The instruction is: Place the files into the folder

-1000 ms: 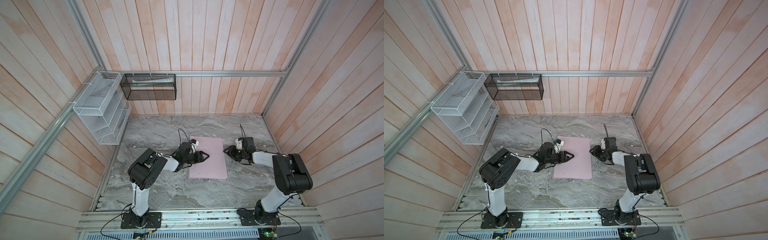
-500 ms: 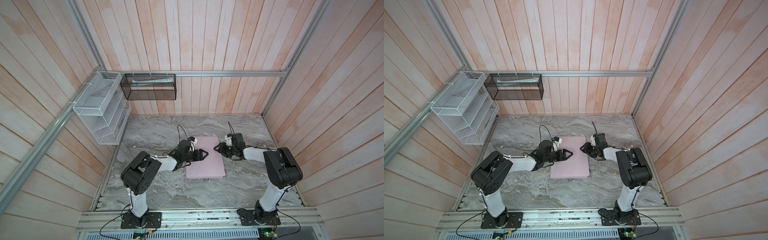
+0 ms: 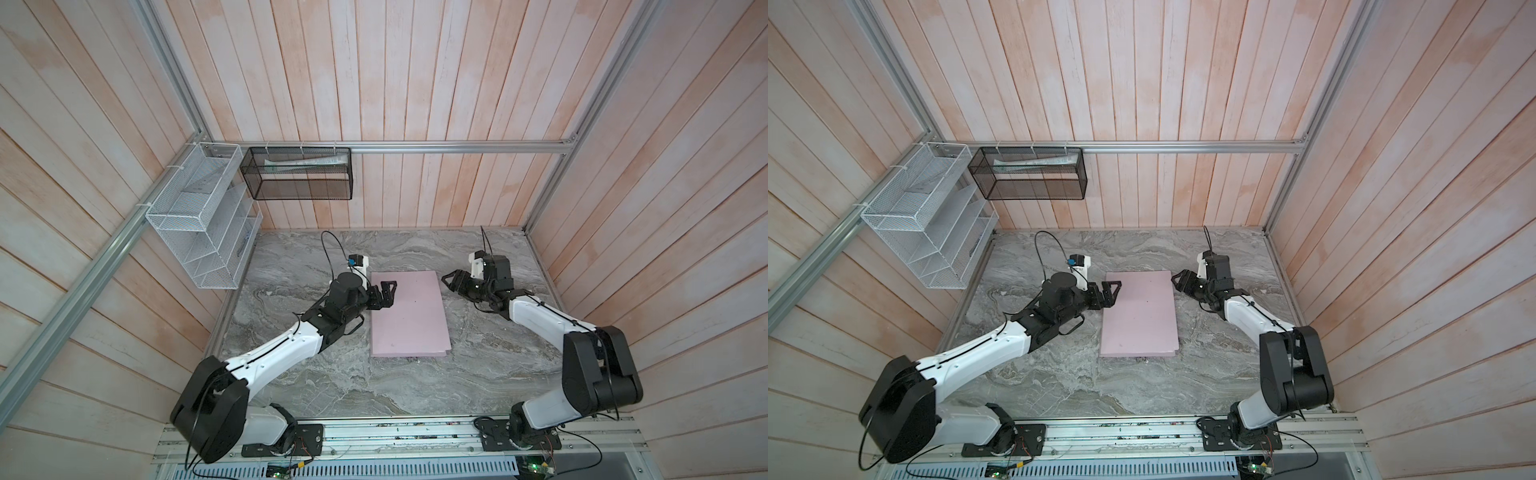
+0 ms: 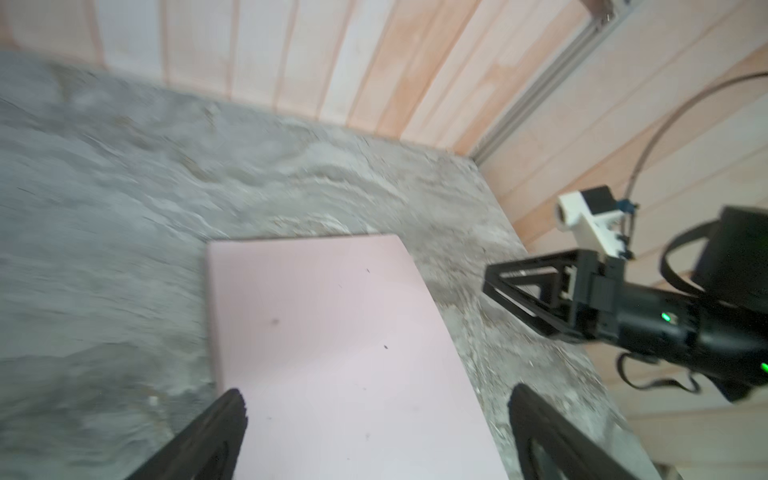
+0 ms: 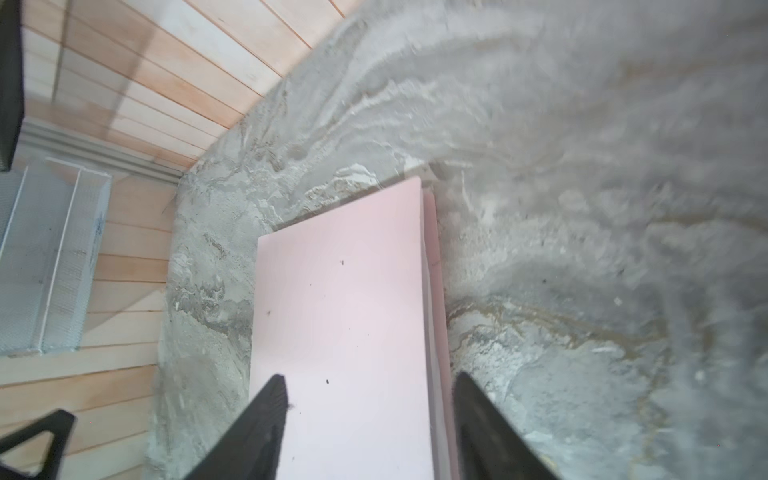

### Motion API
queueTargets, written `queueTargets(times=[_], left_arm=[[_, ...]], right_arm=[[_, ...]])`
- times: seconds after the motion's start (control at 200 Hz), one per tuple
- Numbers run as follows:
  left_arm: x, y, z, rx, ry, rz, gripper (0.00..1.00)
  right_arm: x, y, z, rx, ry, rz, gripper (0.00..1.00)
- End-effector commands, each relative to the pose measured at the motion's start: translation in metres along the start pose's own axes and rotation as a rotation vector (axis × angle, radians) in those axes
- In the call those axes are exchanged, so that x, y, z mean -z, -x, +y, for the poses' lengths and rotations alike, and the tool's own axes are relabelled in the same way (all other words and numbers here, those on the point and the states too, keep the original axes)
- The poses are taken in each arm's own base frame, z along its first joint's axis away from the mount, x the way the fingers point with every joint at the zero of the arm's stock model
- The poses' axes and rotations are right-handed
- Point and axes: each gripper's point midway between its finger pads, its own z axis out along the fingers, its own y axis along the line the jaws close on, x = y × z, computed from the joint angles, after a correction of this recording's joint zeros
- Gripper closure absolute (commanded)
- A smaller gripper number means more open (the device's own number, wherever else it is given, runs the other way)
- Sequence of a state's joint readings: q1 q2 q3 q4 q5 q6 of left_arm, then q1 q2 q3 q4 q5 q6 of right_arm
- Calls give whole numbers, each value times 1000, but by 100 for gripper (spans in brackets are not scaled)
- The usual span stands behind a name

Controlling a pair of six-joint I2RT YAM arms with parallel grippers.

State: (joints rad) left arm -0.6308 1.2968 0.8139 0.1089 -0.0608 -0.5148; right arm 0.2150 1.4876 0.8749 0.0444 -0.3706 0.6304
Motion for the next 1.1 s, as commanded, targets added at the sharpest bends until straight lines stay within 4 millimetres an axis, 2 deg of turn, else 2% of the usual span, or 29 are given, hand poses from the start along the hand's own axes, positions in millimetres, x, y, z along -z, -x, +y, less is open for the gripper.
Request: queueTargets(times=[0.0, 0.08, 0.14, 0.23, 0.325, 0.425, 0.505, 0.545, 0.585, 0.615, 0.655, 0.725, 0.765, 0.86, 0.975, 1.095], left_arm=[[39, 24, 48, -143, 268, -163, 0], [68, 45, 59, -277, 333, -335, 0], [86, 51, 67, -412, 384, -429, 0], [106, 57, 95, -508, 511, -531, 0], [103, 54, 151, -461, 618, -475, 0], [95, 42, 203, -414, 668, -444, 0], [87, 26, 241, -370, 730, -407, 0], [80, 20, 253, -362, 720, -393, 0], [73, 22, 256, -339, 723, -379, 0], [62, 20, 248, -351, 636, -358, 0], [59, 14, 252, -347, 598, -348, 0], [72, 7, 269, -271, 585, -423, 0], [80, 10, 269, -255, 569, -456, 0], [80, 5, 263, -271, 532, -449, 0], [71, 6, 274, -240, 567, -390, 0], [70, 7, 273, -245, 566, -397, 0]], right_arm=[[18, 5, 3, 55, -17, -51, 15], [28, 10, 7, 80, -33, -85, 9], [33, 10, 8, 113, -61, -94, 7], [39, 8, 2, 140, -120, -103, 4], [43, 6, -5, 165, -165, -142, 2], [48, 7, -2, 262, -194, -223, 2], [55, 11, 1, 371, -231, -319, 2], [61, 14, 3, 417, -241, -373, 2], [69, 19, 3, 458, -254, -439, 2], [76, 26, -2, 454, -277, -508, 2], [86, 33, -7, 458, -304, -590, 2], [100, 46, -17, 462, -343, -670, 2], [108, 54, -26, 454, -384, -705, 2], [123, 70, -51, 479, -482, -765, 2], [125, 78, -91, 467, -586, -760, 2], [112, 69, -133, 489, -689, -712, 2]])
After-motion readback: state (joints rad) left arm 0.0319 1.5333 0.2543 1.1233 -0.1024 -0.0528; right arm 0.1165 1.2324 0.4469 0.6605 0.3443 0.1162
